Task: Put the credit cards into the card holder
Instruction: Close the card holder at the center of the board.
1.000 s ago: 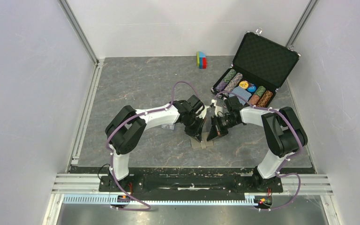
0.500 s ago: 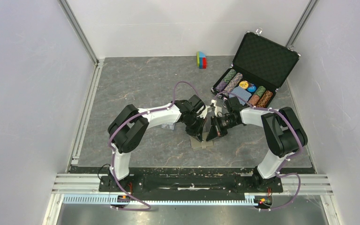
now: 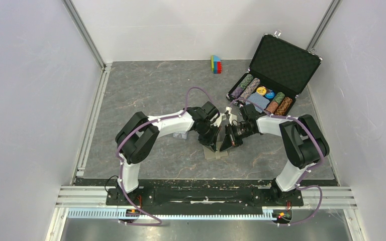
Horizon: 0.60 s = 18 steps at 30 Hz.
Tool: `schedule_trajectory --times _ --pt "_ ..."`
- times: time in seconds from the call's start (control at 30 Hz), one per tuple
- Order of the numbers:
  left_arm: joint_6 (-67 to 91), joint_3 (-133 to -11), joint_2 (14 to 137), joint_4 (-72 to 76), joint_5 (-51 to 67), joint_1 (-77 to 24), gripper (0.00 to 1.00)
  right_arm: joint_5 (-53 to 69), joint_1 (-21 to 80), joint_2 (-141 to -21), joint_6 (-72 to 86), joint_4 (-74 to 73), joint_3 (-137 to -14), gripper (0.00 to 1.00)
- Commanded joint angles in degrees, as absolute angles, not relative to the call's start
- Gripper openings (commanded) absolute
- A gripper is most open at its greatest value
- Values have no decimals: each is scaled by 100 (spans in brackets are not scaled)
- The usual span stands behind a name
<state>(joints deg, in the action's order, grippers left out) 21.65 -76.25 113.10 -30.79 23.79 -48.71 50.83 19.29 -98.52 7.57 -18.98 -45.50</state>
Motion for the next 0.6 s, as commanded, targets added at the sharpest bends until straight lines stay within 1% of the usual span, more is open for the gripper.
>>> schedule_trajectory --times 0.0,0.3,0.57 --pt "2275 -7708 11316 -3179 2092 -4878 2 5621 2171 -9750 527 -1487 -4596 0" --pt "2404 -7700 10815 -2804 2295 -4878 2 5066 2180 -9871 774 -1532 -4594 0" --pt "2496 -7717 10767 -3061 2089 -4878 2 4799 2178 -9853 814 -1614 -4625 0"
